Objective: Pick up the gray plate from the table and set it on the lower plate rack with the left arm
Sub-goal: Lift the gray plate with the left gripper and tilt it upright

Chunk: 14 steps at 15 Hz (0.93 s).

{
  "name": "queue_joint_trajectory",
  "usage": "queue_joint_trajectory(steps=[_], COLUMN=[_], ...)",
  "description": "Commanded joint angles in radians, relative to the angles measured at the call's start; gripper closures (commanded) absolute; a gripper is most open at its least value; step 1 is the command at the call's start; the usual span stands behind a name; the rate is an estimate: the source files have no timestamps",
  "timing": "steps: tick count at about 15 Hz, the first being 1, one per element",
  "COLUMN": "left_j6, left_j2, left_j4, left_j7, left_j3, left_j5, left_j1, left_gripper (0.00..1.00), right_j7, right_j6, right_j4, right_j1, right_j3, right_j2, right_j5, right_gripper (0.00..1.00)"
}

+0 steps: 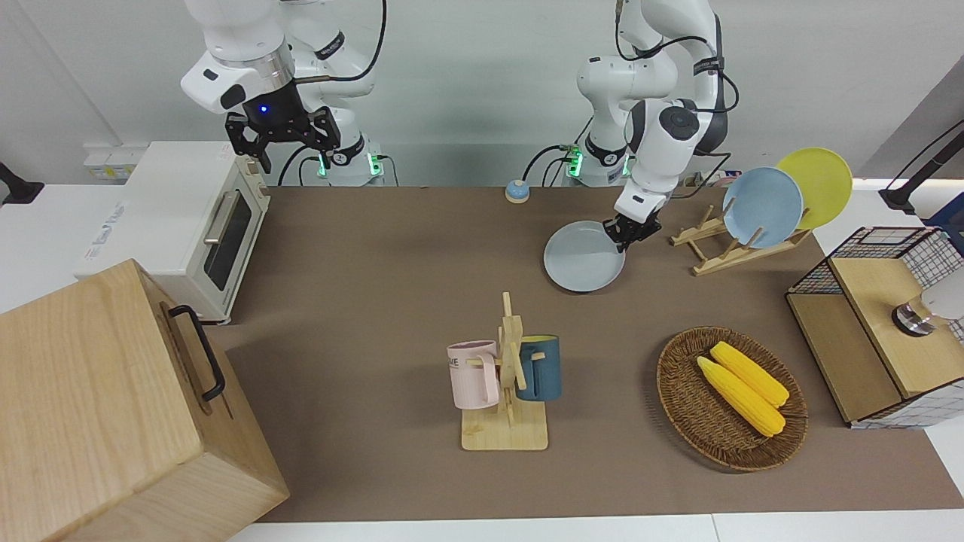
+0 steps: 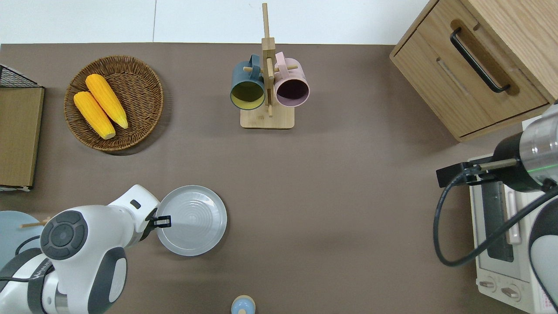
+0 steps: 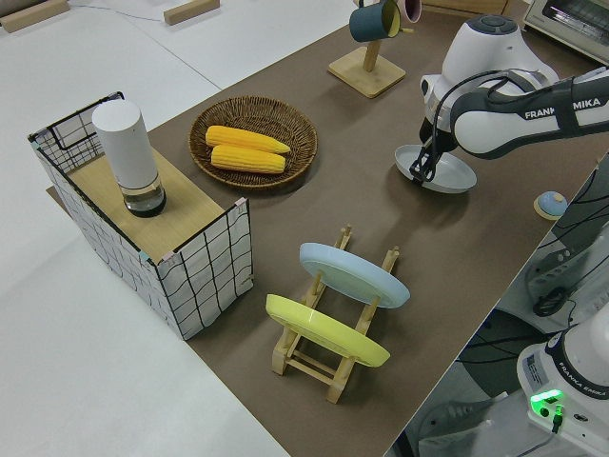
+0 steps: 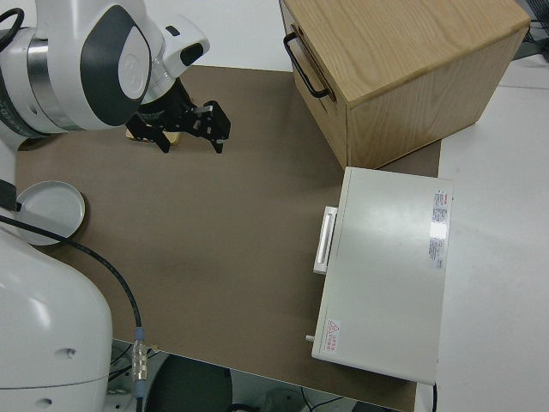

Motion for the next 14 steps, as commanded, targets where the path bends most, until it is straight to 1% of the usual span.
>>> queue_joint_trajectory(steps=[1,3,5,8,9,14], left_j6=[-0.072,-0.116,-0.187,-0.239,-0.254,-0.455], left_j2=[-0.042,-0.058,-0.080,-0.112,-0.120,-0.121], left_j4=[0.014,0.029,0.060,0.077,0.087,0.248], left_j7=[-0.008,-0.010,-0.010,-0.010,-0.010,-0.008], left_j3=[0.008,0.008,0.014,0.016,0.016,0.016], left_j5=[0.000,0.001,0.003,0.014,0.015,0.017], left_j1=[-0.003,-0.003,-0.001,0.000,0.012,0.040], left_gripper=[1.00,1.00,1.00,1.00,1.00,1.00], right_j7=[-0.001,-0.001,-0.001,-0.001,-0.001,-0.001], right_j6=[-0.013,-0.013,-0.013,-0.013,-0.013,-0.013], right_j4=[0.006,0.006,0.006,0.006,0.006,0.006], right_j1=[-0.010,-0.010,-0.010,-0.010,-0.010,-0.010], right_j3=[0.006,0.006,0.006,0.006,0.006,0.006], right_j2=[-0.002,-0.002,-0.002,-0.002,-0.002,-0.002], right_j5=[0.010,0.010,0.010,0.010,0.010,0.010], right_gripper=[0.011,0.013,0.011,0.013,0.011,0.013])
